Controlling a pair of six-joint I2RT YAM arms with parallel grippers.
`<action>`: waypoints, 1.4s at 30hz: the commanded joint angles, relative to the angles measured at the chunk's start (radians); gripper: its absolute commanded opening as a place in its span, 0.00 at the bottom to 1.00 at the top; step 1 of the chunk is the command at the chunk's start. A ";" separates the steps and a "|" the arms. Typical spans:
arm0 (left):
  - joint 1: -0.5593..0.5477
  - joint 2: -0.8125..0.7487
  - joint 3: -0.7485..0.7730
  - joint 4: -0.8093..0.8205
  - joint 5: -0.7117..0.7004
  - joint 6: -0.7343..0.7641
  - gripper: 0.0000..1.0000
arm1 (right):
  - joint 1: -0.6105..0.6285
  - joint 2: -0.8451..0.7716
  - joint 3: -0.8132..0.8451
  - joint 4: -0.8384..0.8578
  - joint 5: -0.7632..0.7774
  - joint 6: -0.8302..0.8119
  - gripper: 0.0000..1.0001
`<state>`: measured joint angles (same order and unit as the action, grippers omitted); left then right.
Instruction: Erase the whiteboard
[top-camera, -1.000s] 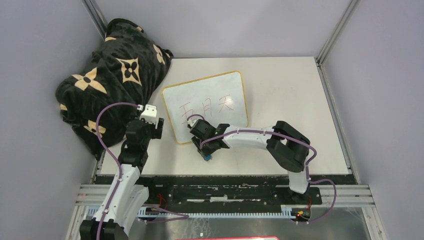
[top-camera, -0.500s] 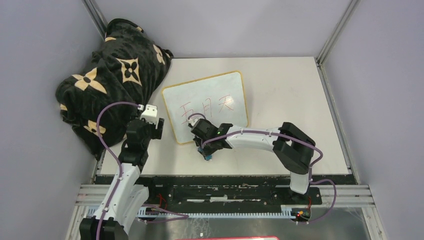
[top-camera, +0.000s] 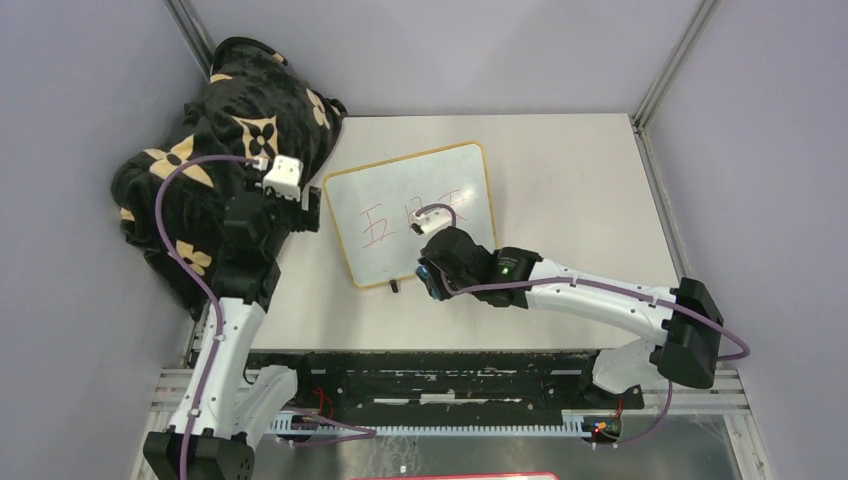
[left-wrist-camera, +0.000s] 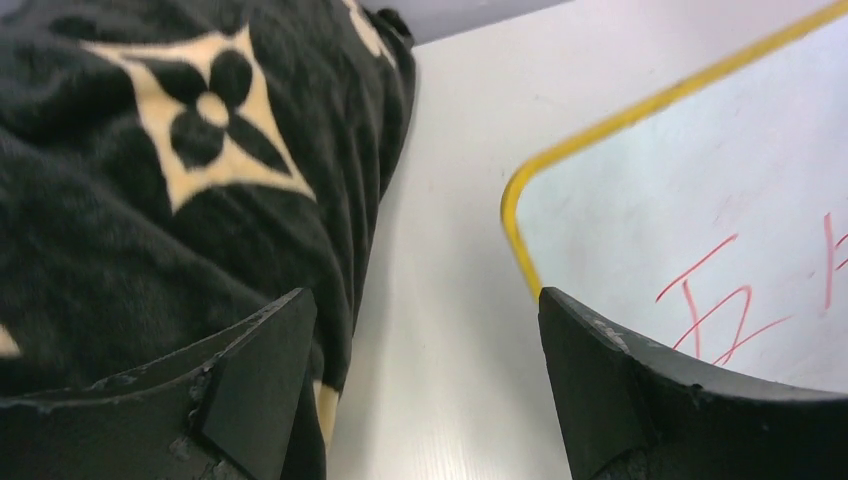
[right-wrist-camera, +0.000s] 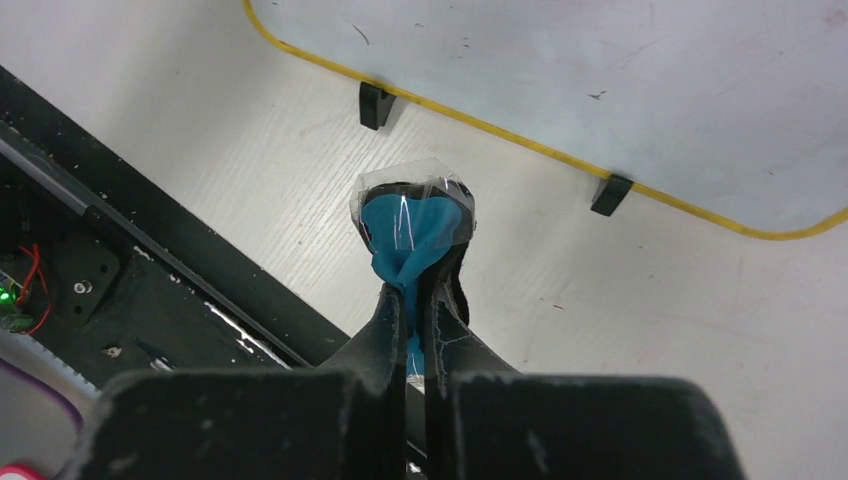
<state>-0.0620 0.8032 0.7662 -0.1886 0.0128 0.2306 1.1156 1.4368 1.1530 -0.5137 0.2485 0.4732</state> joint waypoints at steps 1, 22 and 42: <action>0.007 0.100 0.165 -0.031 0.111 -0.047 0.88 | 0.004 -0.035 -0.019 -0.012 0.077 -0.007 0.01; 0.335 0.523 0.478 -0.159 1.026 -0.041 0.78 | 0.004 -0.033 -0.024 -0.007 0.065 -0.030 0.01; 0.337 0.735 0.595 -0.469 1.211 0.354 0.74 | 0.003 -0.083 -0.070 -0.010 0.093 -0.035 0.01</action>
<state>0.2687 1.5188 1.3087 -0.6350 1.1637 0.5106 1.1156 1.3884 1.0821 -0.5396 0.3157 0.4465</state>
